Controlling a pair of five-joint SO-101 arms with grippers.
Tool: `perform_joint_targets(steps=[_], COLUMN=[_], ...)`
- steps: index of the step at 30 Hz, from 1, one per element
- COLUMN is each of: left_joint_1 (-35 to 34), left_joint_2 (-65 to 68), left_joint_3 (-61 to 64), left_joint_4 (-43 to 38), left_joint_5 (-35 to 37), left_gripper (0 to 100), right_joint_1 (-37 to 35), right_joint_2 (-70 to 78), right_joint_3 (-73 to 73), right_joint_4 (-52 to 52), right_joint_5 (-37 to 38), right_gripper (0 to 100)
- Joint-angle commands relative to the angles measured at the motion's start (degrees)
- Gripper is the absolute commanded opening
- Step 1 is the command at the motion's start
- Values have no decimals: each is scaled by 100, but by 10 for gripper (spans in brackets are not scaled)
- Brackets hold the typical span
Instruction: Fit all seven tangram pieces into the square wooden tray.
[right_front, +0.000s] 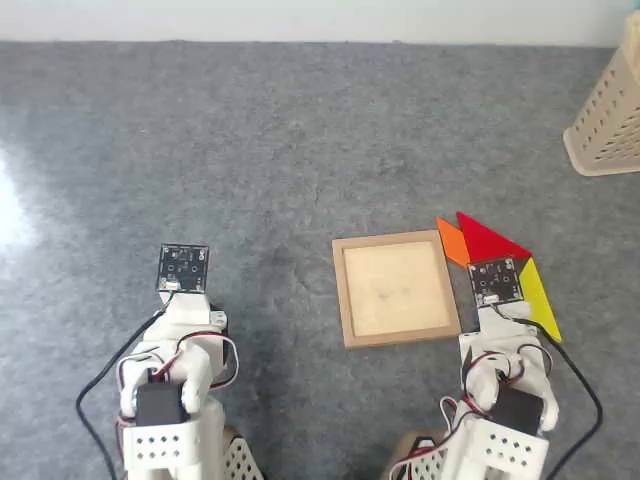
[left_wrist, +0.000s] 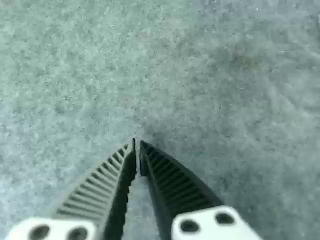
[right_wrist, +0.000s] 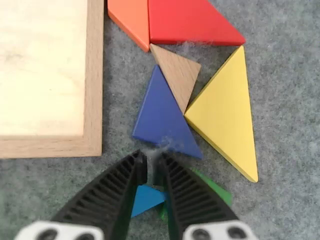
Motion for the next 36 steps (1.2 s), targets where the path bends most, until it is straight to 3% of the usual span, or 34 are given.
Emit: perform_joint_targets(steps=[1,26,31,36], left_joint_1=[-9,-9,-9,-9], left_joint_2=[-97,-97,-97,-97], left_joint_3=[-66,-66,-66,-66], left_joint_4=[26,26,26,26], left_joint_5=[35,35,35,35], left_gripper=[12,12,12,12], right_joint_1=[-31,48,734,1042], right_joint_2=[-13,-22,-13,66], right_joint_3=[114,105,-132,-1424], right_joint_4=[-31,-338,-321,-13], right_joint_5=[70,79,571,598], right_gripper=[16,16,17,34])
